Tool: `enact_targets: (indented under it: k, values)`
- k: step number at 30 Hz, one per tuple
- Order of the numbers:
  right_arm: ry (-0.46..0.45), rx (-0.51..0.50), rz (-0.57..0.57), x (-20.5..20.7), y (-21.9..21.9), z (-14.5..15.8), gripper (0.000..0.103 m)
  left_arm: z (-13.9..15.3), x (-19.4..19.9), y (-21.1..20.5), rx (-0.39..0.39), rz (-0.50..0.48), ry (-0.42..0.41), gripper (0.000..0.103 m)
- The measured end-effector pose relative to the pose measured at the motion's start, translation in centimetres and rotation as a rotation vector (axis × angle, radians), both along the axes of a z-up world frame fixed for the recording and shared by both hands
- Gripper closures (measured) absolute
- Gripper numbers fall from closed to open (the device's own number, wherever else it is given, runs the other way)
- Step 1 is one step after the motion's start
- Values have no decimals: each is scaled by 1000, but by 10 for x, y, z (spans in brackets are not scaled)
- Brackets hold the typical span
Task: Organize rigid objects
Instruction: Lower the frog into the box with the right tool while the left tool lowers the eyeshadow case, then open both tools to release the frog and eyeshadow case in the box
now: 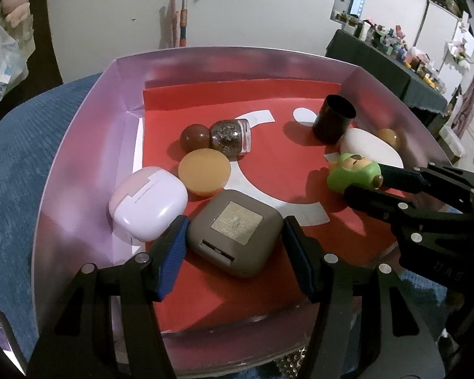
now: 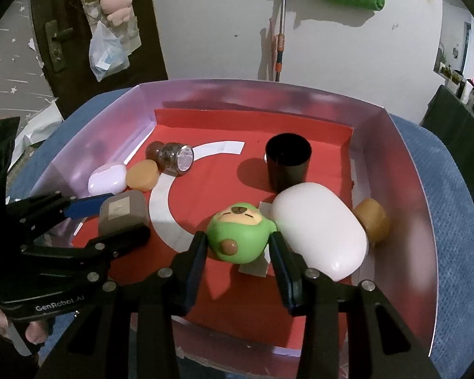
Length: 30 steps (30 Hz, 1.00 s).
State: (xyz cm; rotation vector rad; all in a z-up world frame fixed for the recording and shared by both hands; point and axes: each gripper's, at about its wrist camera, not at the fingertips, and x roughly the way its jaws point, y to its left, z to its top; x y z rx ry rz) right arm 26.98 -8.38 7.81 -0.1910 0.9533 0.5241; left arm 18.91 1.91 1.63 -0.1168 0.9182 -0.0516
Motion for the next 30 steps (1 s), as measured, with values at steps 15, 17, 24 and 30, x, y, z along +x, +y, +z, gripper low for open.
enact_targets:
  k: [15, 17, 24, 30]
  values:
    - [-5, 26, -7, -1, -3, 0, 59, 1, 2, -1, 4, 5, -2, 45]
    - [-14, 25, -5, -2, -2, 0, 58, 1, 2, -1, 4, 5, -2, 45]
    - [-30, 41, 2, -6, -2, 6, 48, 0, 1, -1, 2, 2, -3, 44]
    - [-41, 54, 4, -12, -4, 9, 46, 2, -3, 1, -9, 2, -18, 41]
